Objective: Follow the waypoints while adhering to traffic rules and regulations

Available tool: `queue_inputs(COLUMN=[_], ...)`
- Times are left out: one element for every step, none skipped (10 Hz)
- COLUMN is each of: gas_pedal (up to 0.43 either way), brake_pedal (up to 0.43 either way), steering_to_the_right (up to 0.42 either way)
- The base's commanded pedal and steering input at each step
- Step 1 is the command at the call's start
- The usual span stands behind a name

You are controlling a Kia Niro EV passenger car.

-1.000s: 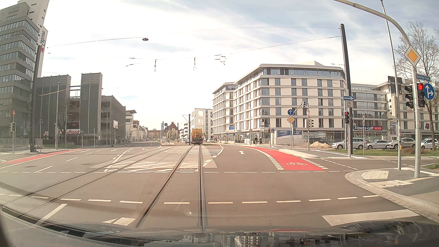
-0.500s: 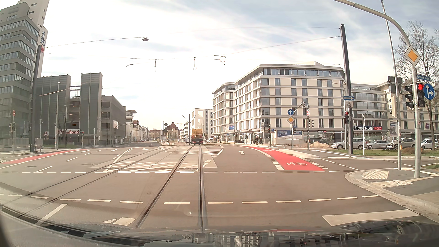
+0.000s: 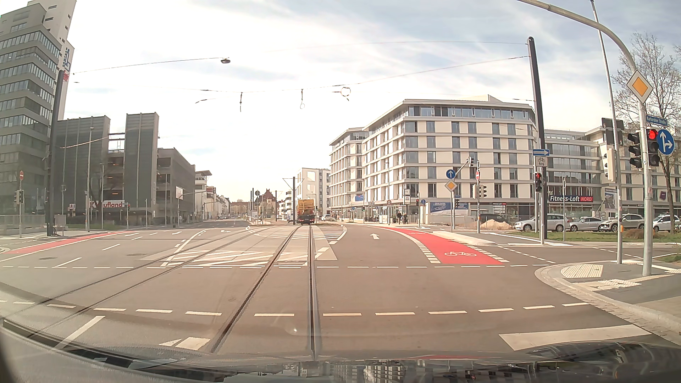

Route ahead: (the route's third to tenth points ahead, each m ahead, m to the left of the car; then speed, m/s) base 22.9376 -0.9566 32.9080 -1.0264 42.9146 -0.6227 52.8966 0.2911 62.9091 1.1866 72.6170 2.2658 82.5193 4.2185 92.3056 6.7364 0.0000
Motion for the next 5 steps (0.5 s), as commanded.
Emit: queue_inputs(gas_pedal=[0.000,0.000,0.000,0.000,0.000], brake_pedal=[0.207,0.201,0.201,0.201,0.201], steering_to_the_right=[0.065,0.066,0.066,0.065,0.062])
